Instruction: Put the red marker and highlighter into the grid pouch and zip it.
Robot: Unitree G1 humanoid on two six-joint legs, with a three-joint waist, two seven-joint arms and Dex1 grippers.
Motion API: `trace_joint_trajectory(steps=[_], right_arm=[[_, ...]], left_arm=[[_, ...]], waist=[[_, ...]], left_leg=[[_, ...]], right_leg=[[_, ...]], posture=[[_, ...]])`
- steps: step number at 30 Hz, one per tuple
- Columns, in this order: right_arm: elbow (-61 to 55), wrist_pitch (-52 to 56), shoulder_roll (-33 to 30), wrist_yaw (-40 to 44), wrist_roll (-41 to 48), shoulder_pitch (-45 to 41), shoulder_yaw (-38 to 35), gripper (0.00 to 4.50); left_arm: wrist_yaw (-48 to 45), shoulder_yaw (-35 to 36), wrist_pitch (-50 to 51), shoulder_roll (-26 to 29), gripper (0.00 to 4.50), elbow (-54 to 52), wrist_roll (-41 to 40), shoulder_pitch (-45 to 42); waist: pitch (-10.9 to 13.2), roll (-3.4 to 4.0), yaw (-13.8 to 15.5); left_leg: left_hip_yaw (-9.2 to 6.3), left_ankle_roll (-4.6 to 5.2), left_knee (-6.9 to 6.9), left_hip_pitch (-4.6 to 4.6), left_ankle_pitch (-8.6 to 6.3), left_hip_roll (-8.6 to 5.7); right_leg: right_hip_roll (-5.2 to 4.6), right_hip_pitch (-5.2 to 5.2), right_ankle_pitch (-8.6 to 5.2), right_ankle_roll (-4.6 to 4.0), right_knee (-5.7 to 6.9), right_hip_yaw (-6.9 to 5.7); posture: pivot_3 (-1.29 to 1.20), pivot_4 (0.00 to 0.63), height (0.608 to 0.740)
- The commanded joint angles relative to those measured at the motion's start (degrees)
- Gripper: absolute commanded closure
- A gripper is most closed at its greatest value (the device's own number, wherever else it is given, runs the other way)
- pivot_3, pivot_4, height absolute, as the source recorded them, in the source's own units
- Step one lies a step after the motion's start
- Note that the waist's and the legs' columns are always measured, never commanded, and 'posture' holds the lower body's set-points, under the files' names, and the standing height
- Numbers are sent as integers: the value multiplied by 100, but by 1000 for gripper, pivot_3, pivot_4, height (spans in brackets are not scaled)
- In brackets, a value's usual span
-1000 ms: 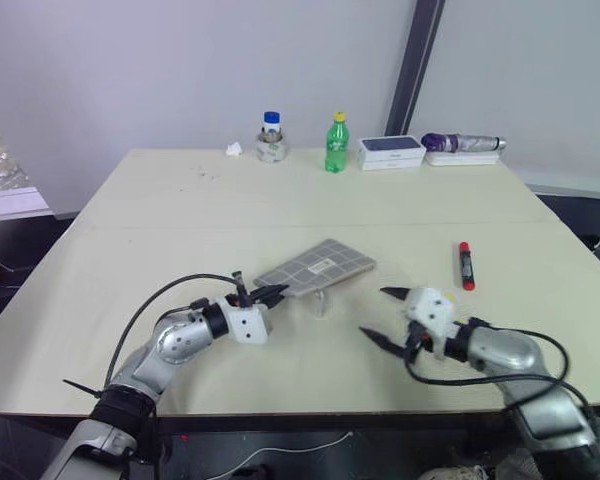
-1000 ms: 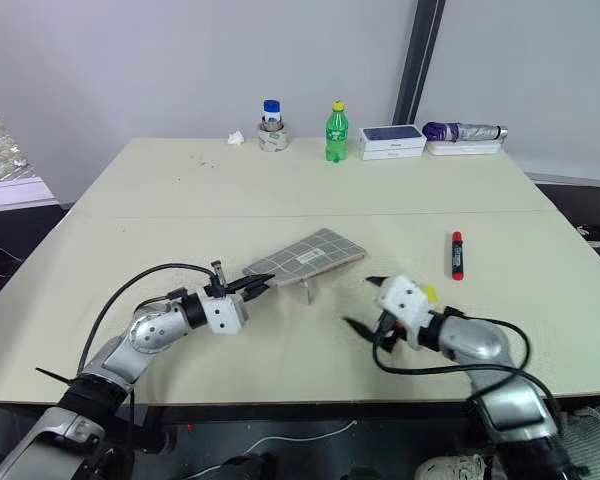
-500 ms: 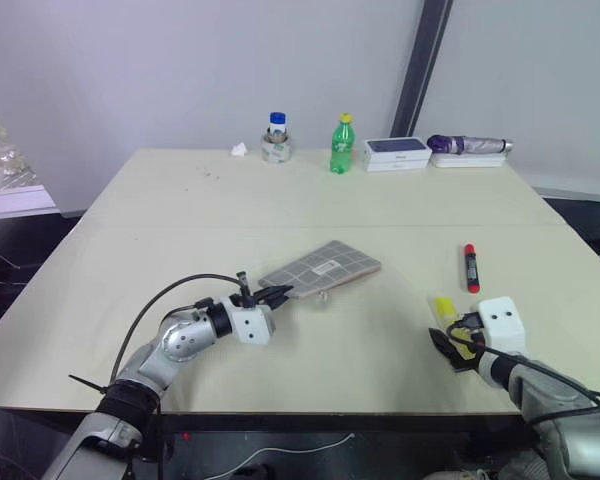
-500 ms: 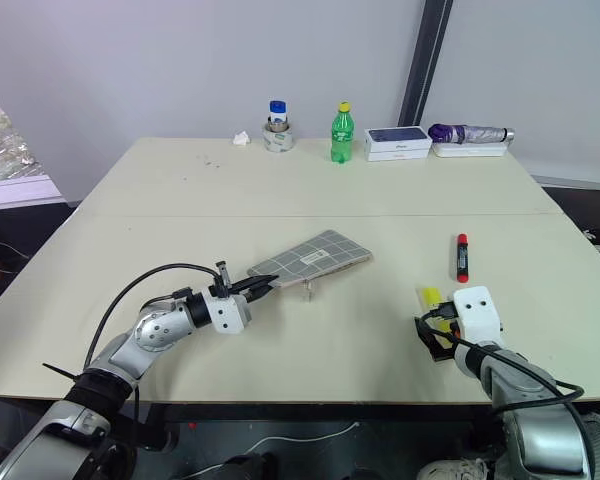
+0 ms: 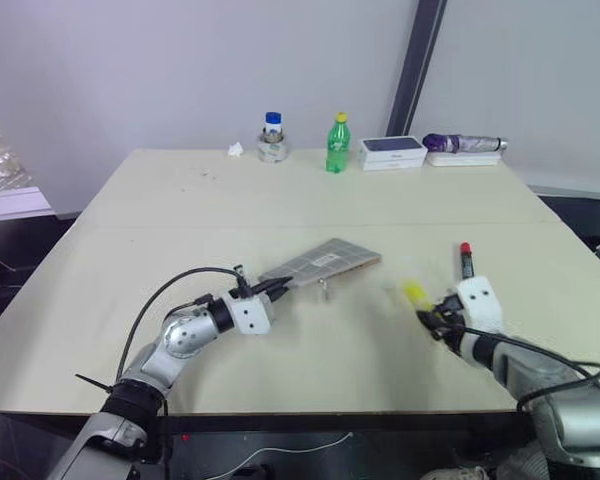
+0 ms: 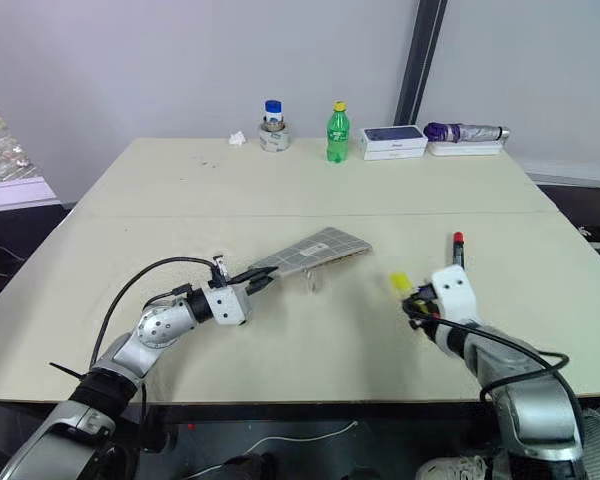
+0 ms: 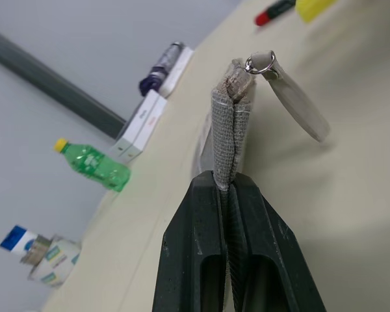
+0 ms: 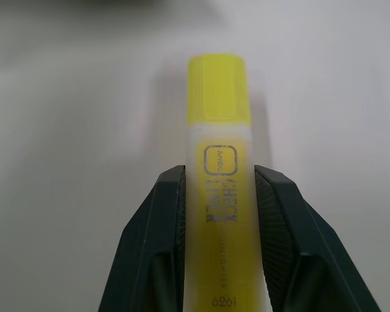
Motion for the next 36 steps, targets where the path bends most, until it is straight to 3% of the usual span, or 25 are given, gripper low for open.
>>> trace_joint_trajectory(steps=[1,9,23,36], right_arm=[[118,-700,-125,247,-175,-567,495,3579],[739,-1167,-38,254,-413,-1043,1010,3579],[1223,-1389,-27,276,-460,-1312,940,3579],[1247,-1811,-137,619,-914,-1537,1654,3579]], left_arm=[[-123,154,53,30,4500,-321,-339,-8],[-186,192,185,35,4500,-476,-362,45],[-476,81,276,71,4500,-583,-452,221],[-992,54,651,-10,4500,-908,-745,250]], waist=[[1,-2,-9],[1,-4,52],[1,-4,46],[2,-3,42]], left_leg=[[1,0,0,0,0,-1],[-2,0,4,-2,0,-1],[-1,0,3,-1,0,-1],[-1,0,4,-1,0,-1]], right_leg=[[-1,0,0,0,-1,0],[-2,4,0,0,-2,-3],[-1,2,0,0,-1,-3],[-1,2,0,0,-1,-3]], posture=[[0,150,740],[0,150,740],[0,150,740],[0,150,740]])
